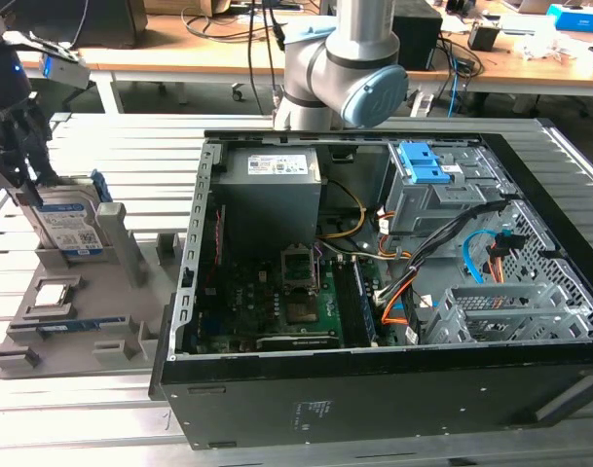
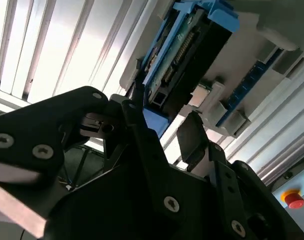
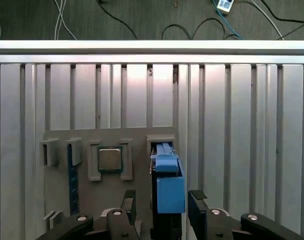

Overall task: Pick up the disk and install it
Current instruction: 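Pick up the disk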

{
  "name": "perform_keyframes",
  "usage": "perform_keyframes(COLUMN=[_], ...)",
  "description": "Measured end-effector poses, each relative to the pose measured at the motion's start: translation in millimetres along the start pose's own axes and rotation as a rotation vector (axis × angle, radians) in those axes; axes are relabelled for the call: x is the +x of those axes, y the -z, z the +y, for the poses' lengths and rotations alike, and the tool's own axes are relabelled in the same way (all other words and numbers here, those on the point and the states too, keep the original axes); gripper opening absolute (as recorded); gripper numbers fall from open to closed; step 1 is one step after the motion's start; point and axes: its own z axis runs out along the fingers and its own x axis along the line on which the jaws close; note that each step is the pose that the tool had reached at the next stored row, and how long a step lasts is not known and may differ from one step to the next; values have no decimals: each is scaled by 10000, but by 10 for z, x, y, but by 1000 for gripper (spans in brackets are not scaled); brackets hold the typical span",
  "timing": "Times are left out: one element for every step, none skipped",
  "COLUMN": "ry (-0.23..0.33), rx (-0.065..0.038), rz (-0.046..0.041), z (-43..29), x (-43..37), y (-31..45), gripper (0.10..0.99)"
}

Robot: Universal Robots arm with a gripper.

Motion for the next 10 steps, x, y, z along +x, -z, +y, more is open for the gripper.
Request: perform_keyframes(ry=[53, 87, 123, 156, 179, 195, 197, 197, 197, 198], rx=[1, 4, 3, 5, 6, 7, 4, 4, 6, 6], rz=[1, 0, 2, 3, 6, 11, 14, 15, 14, 14], z=[-1, -1, 1, 0, 0, 0, 0, 1, 0, 0], x=[-43, -72, -83, -85, -86, -86, -86, -86, -87, -86], y=[-127, -155, -191, -232, -253, -262, -264, -264, -266, -266], gripper=[541, 541, 541, 541, 541, 541, 541, 541, 541, 541])
